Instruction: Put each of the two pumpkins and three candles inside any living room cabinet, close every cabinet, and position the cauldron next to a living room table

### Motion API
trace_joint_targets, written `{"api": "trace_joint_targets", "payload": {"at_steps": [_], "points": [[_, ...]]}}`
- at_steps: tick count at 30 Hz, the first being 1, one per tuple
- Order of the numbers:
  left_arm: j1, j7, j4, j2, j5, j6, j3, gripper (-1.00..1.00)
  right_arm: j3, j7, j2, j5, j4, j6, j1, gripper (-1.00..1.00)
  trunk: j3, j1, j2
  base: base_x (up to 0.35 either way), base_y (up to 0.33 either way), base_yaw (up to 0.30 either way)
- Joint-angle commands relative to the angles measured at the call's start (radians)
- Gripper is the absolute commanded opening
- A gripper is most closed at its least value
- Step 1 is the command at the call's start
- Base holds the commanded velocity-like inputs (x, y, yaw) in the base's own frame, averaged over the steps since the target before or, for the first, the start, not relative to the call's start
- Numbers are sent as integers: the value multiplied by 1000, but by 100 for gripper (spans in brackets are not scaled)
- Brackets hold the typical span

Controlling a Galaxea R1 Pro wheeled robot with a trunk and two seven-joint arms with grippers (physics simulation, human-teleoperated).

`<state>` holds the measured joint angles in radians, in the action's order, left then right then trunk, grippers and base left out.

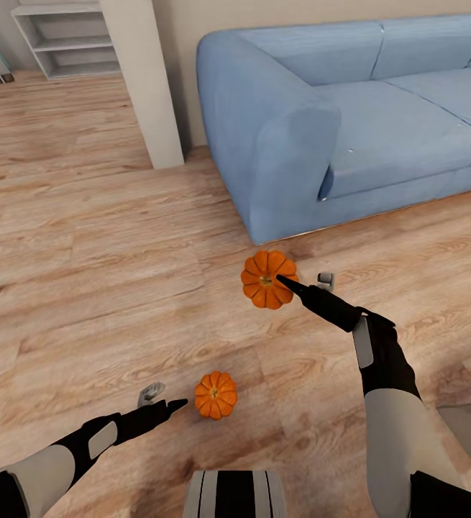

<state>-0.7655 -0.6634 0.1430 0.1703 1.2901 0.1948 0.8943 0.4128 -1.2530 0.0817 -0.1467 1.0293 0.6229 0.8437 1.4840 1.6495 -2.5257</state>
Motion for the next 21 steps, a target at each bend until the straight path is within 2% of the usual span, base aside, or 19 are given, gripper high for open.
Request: {"api": "trace_joint_targets", "payload": {"at_steps": [1,15,21], "points": [[0,0,0,0,0,0,0,100,0,0,0,-1,0,1,0,-100,0,0,0,0,0,0],[0,0,0,0,0,0,0,100,0,0,0,-1,0,1,0,-100,0,0,0,63,-48,0],[0,1,1,-1,0,0,1,100,0,0,0,-1,0,1,0,-100,0,0,0,1,-180,0]]}}
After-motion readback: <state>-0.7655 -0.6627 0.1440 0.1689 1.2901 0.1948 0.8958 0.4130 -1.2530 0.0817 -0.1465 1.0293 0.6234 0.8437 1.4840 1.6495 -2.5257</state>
